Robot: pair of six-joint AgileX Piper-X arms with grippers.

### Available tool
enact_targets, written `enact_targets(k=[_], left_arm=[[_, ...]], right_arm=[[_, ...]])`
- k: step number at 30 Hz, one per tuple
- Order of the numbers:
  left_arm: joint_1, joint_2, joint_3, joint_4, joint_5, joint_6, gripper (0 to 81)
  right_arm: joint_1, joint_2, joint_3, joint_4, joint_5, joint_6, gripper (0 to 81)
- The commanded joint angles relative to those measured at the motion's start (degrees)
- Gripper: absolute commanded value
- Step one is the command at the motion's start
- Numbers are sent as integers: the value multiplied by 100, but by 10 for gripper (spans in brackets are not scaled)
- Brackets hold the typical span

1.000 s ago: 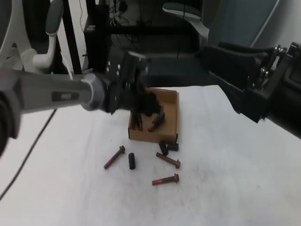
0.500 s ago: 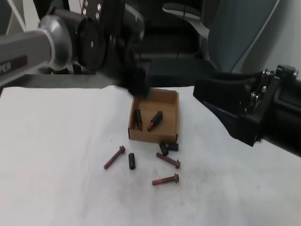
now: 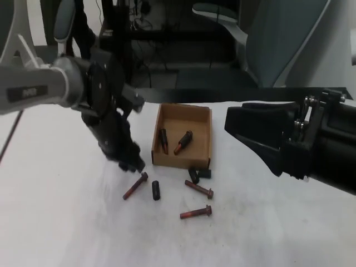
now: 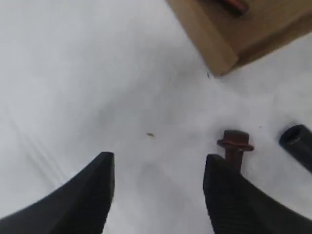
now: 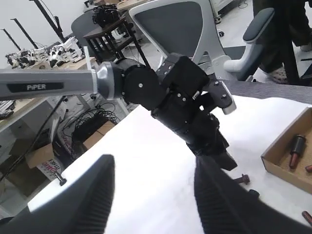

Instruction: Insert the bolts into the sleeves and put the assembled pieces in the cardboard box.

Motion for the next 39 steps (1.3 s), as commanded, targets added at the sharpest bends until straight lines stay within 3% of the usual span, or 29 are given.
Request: enact_targets(k=[1,8,19,23,39], left_arm=[[-79,111,-107,168,176,291,525],[-357,117,-149,233,160,422,517],[-356,117,-534,1052,230,584,515],[-356,117,-536,1051,550,595,515],[-356,191,-519,985,636,595,515]], right_arm=[[-4,-51,-16,-2,27,13,483],[-4,-3,-16,-2,49,38,483],[-4,11,-16,-2,49,37,483],[-4,53,-16,-2,49,37,483],[-4,53,-16,-2,49,37,483]])
